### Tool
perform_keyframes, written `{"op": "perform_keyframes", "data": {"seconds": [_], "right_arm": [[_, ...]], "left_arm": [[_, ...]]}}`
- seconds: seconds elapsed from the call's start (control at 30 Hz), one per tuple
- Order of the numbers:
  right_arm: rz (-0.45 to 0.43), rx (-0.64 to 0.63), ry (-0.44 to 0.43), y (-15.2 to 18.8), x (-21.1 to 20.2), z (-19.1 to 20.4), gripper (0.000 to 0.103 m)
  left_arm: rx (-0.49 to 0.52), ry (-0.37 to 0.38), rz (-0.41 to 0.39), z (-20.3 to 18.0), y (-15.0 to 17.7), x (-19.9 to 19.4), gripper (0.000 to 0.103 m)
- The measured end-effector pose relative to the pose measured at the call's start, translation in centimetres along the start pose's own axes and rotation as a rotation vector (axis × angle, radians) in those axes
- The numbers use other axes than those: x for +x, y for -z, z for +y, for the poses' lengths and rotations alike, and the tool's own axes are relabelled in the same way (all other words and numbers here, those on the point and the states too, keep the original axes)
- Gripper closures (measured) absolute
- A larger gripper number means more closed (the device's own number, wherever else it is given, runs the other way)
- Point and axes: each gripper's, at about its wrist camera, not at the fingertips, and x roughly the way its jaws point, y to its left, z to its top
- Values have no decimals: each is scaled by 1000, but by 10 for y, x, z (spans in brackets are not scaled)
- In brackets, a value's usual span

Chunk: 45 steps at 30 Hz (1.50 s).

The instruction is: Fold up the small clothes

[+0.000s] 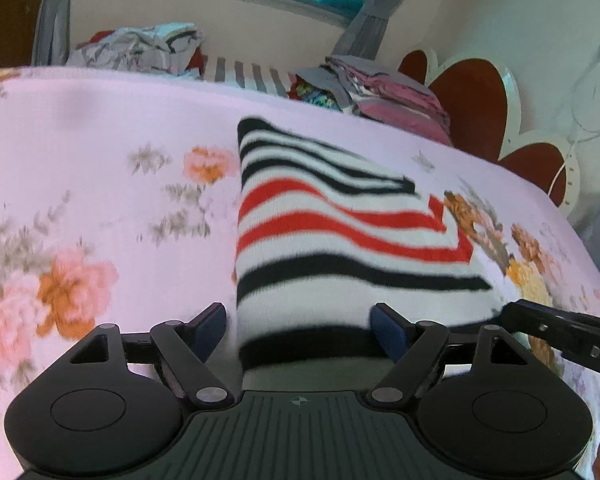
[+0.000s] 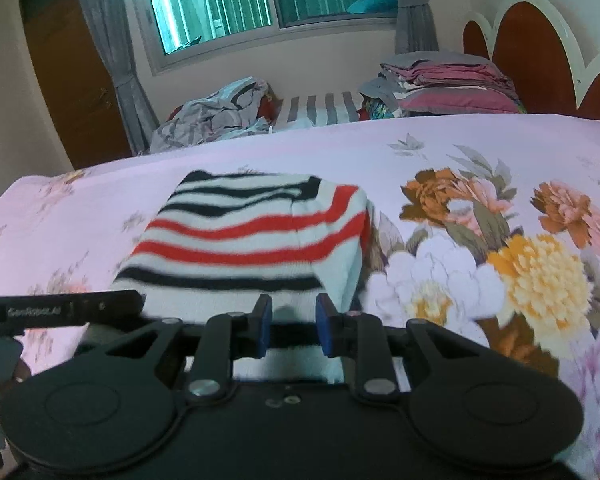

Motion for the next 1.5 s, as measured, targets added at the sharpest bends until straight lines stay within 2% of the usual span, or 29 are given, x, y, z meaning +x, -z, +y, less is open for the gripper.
{"op": "perform_keyframes", "data": {"seconds": [0.1, 0.23, 0.3, 0.47, 0.63, 0.83, 0.9, 1.13, 1.23, 1.43, 1.5], "right_arm": [[6, -3, 33, 11, -6, -2, 78], [2, 34, 25, 20, -19, -7, 78], [51, 47, 30, 27, -11, -11, 79], [110, 184, -20, 38, -2, -26, 80], [139, 204, -51, 39, -2, -32, 76], [117, 264, -81, 15, -2, -48, 64], [115, 298, -95, 7, 3, -55, 47], [130, 356, -159, -16, 36, -69, 31], [158, 374, -168, -19, 56, -73, 30], [182, 398, -259, -15, 85, -77, 31], [174, 364, -276, -16, 91, -74, 37]], "left_arm": [[-6, -2, -2, 2, 5, 2, 21], [-3, -7, 4, 2, 3, 3, 20], [0, -10, 4, 2, 4, 3, 20], [-4, -16, 7, 1, 3, 5, 18], [-15, -17, 16, 4, 1, 6, 16], [-42, 4, 35, 4, -7, 5, 16], [-50, 21, 38, 3, -12, 7, 16], [-91, 57, 74, 5, -29, 26, 15], [-130, 86, 98, 11, -31, 39, 15], [-144, 142, 121, 16, -30, 55, 15], [-141, 153, 125, 16, -32, 59, 15]]}}
